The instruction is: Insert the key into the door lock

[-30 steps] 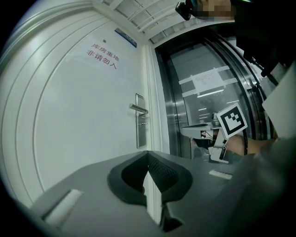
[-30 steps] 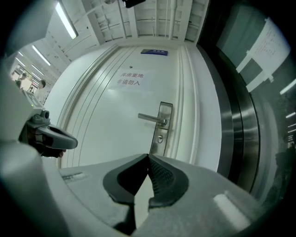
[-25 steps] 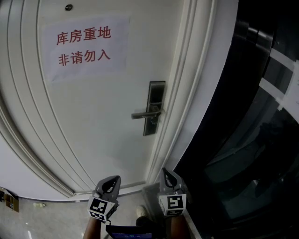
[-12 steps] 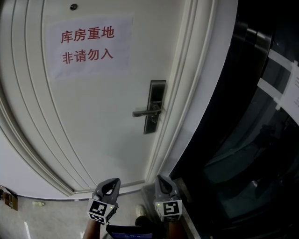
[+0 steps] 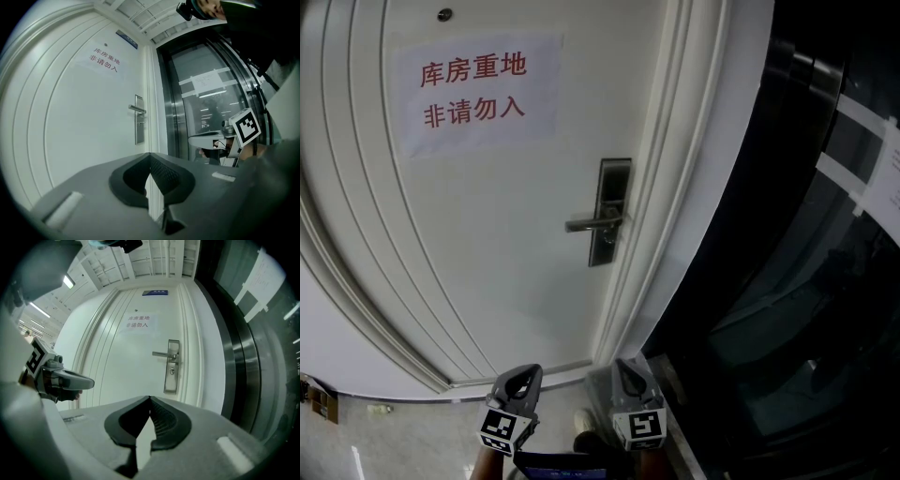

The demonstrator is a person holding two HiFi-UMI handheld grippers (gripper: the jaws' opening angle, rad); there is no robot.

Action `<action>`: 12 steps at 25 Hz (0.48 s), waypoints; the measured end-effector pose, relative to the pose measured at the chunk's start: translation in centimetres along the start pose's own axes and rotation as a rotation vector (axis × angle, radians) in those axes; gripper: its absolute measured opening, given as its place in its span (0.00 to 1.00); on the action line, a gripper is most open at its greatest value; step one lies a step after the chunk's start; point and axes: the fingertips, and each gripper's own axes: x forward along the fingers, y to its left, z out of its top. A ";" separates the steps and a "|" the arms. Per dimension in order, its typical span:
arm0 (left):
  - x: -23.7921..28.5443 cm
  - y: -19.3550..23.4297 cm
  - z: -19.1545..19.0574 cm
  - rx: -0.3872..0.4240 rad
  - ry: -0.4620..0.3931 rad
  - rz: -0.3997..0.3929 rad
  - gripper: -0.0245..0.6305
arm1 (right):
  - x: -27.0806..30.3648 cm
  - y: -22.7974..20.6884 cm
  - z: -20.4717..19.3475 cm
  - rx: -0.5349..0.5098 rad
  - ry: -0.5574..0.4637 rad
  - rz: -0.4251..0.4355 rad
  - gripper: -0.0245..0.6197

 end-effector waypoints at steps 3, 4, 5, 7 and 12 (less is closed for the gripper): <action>-0.3 -0.2 -0.4 0.001 0.011 -0.001 0.04 | -0.4 0.0 0.0 0.000 -0.011 -0.010 0.04; -0.4 -0.2 -0.5 0.002 0.014 0.001 0.04 | -0.6 0.0 0.0 0.001 -0.015 -0.013 0.04; -0.5 -0.2 -0.6 0.003 0.016 0.001 0.04 | -0.7 0.0 0.0 0.004 -0.018 -0.013 0.04; -0.6 -0.2 -0.5 0.006 0.017 0.005 0.04 | -1.0 -0.1 0.0 0.005 -0.017 -0.010 0.04; -0.7 -0.2 -0.2 0.013 0.011 0.011 0.04 | -1.3 0.1 0.0 0.022 -0.018 0.008 0.04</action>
